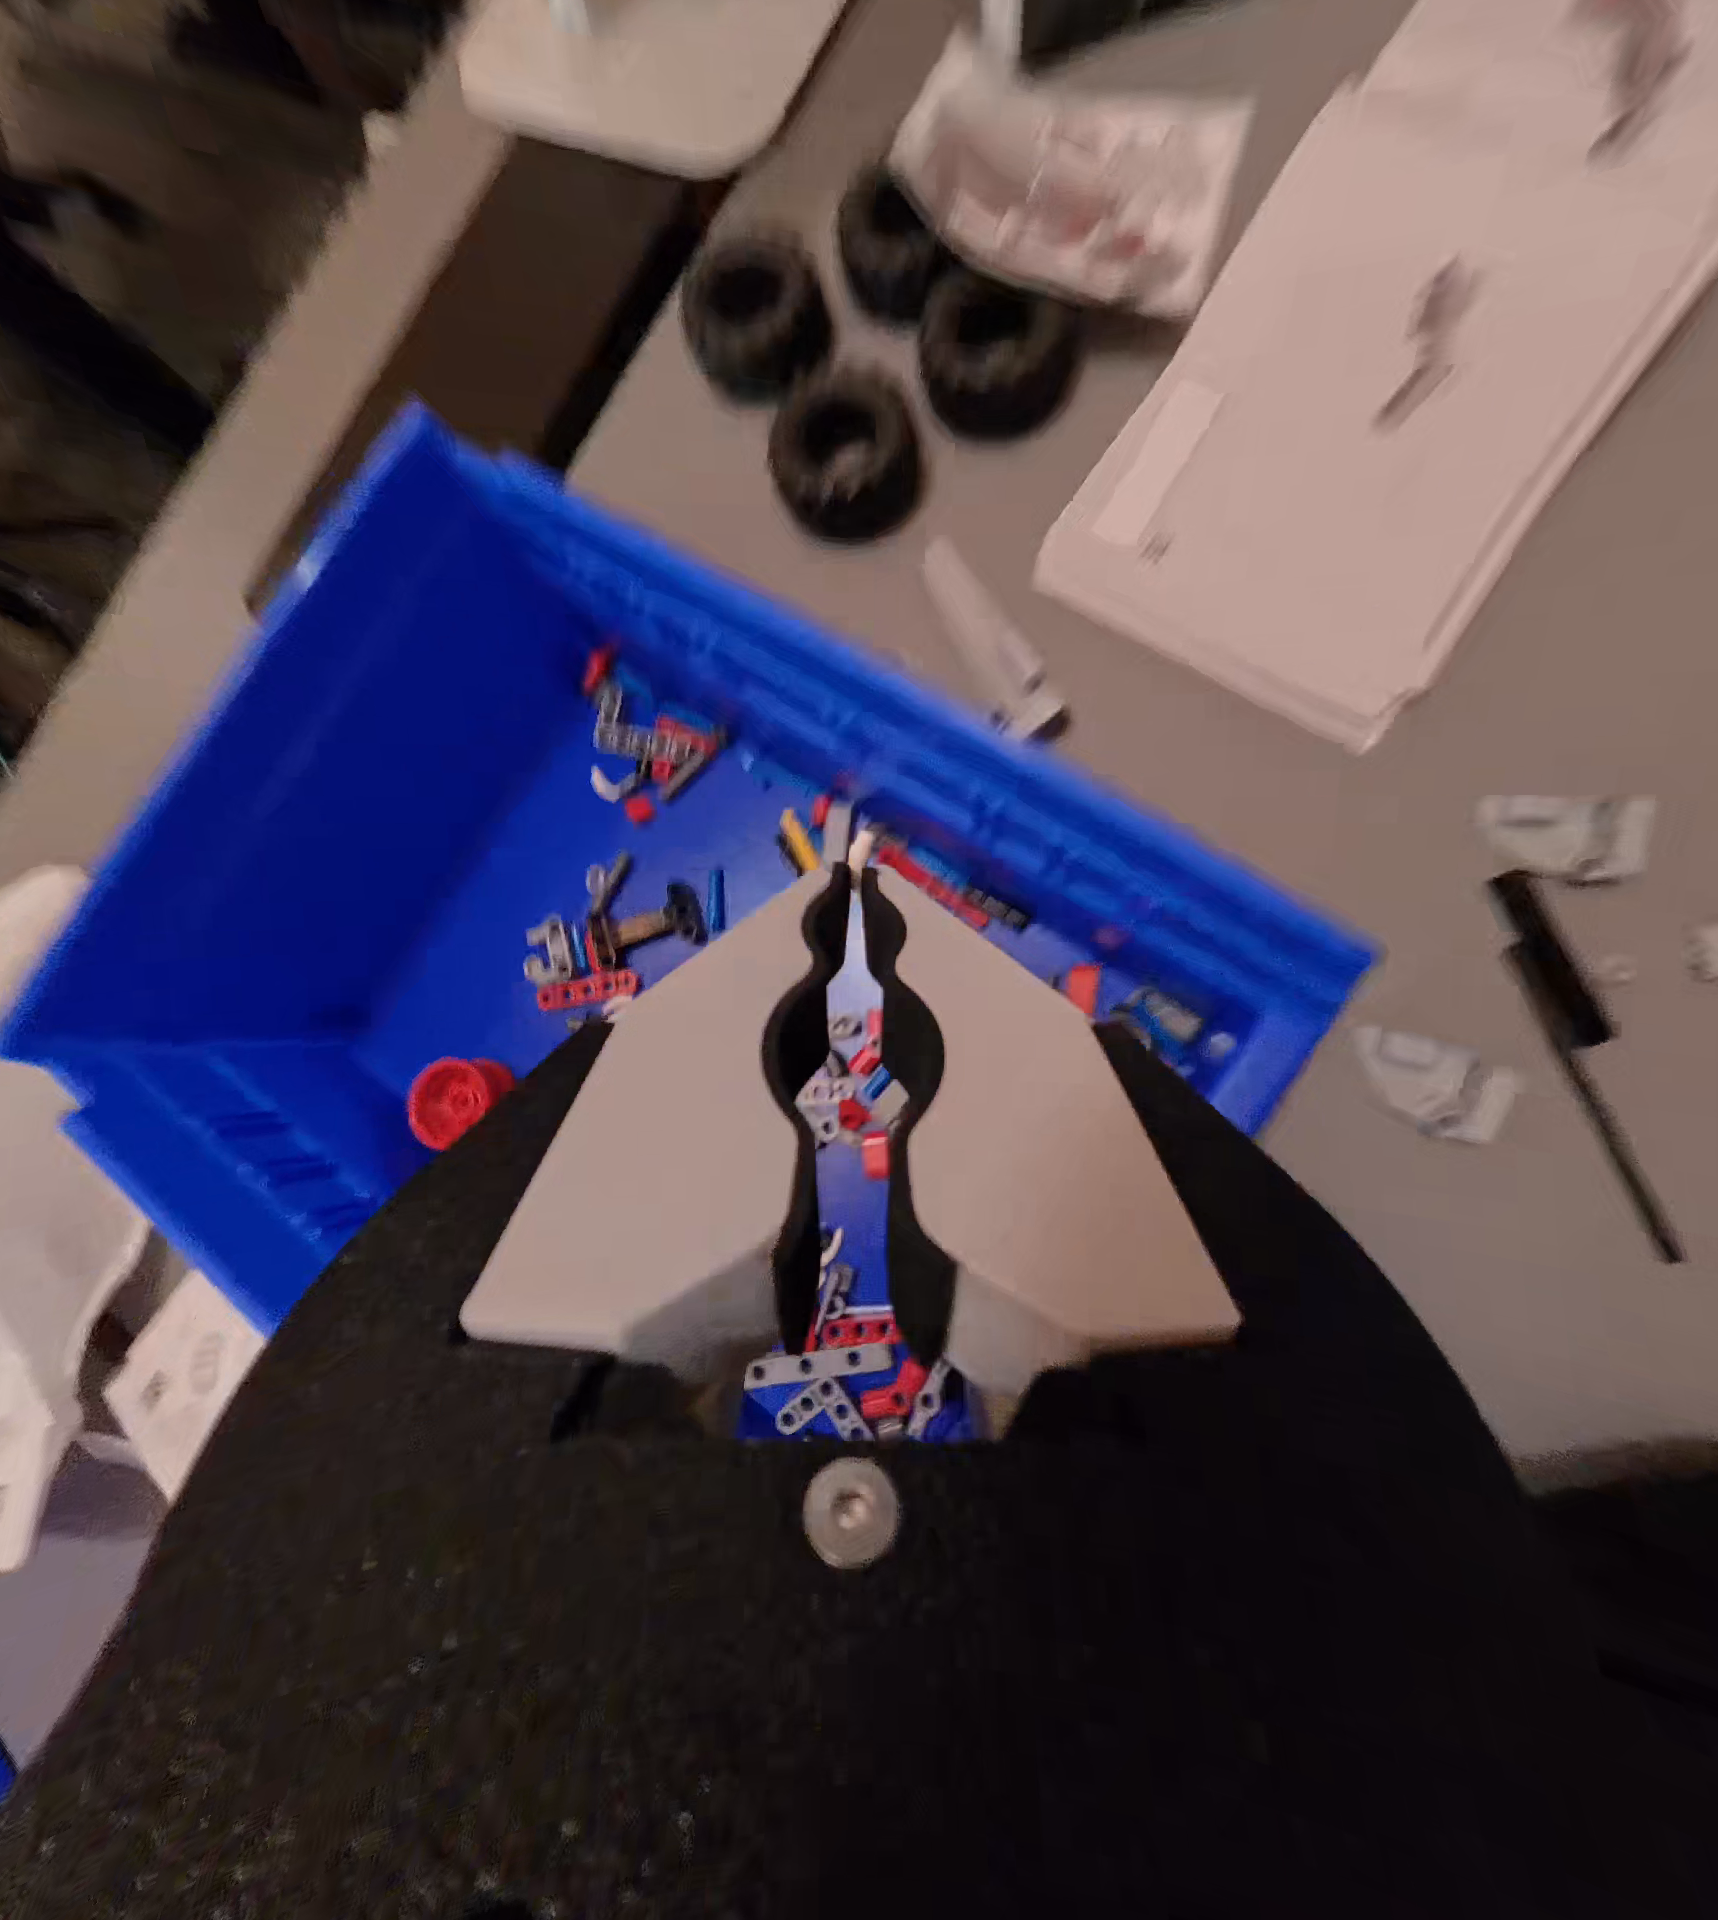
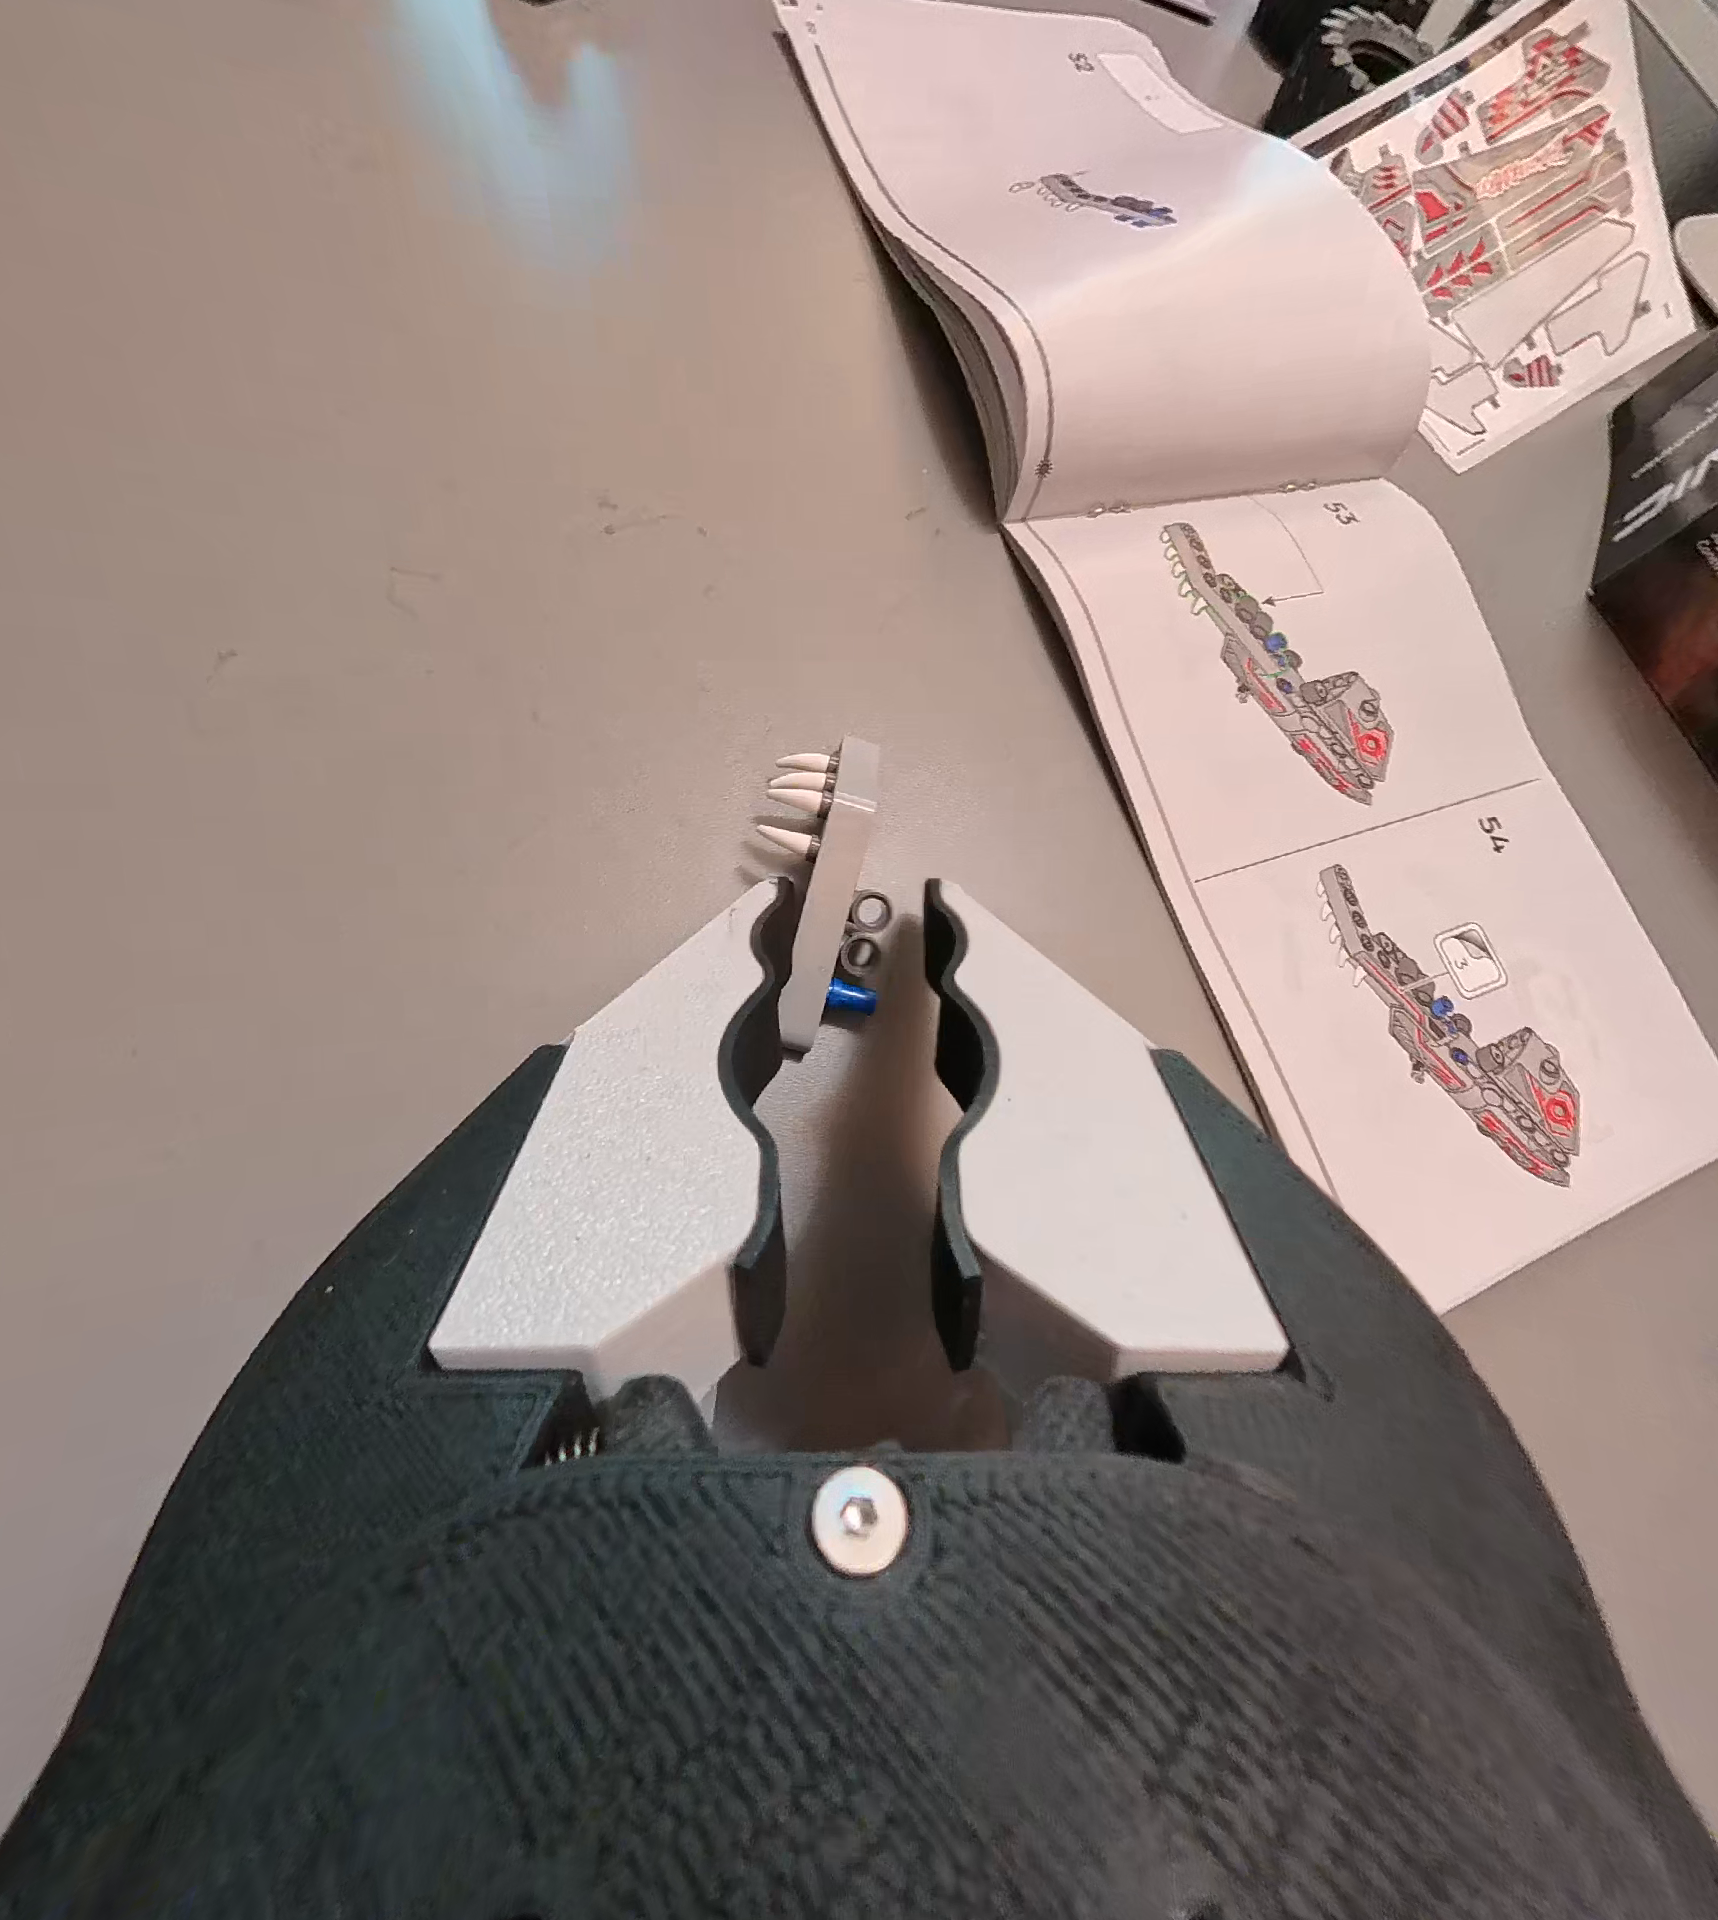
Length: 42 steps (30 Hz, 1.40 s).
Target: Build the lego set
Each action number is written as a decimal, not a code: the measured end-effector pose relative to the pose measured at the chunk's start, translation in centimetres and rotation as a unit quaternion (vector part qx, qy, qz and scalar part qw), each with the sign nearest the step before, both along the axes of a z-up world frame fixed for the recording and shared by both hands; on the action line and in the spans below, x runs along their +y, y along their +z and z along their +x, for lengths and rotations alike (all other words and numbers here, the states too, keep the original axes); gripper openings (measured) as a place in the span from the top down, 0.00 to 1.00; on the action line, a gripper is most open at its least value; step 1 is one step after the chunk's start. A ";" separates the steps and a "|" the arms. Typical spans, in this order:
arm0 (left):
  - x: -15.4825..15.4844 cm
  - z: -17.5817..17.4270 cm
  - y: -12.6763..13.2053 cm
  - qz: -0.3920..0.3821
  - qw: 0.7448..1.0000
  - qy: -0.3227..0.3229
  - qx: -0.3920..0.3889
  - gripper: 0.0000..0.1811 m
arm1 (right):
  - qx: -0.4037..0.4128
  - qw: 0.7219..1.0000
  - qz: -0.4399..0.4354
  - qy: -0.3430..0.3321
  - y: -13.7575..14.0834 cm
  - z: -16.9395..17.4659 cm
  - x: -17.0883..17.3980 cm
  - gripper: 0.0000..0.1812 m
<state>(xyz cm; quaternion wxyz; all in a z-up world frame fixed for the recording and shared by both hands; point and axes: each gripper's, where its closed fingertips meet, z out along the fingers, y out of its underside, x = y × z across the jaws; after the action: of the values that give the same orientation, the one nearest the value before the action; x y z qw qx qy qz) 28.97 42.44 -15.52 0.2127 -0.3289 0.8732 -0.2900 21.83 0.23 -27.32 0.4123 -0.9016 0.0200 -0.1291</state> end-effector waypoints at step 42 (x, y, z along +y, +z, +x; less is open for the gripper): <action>-39.4 -12.2 -4.0 -0.056 0.934 -0.237 -0.260 1.00 | -0.085 0.973 0.208 0.046 9.0 -5.9 3.1 0.95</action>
<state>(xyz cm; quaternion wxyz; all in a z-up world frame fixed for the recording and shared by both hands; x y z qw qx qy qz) 16.77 3.07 -19.52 0.3386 -0.0366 0.8223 -0.4559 15.96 3.35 -18.35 0.5961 -0.7820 -0.0302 -0.1794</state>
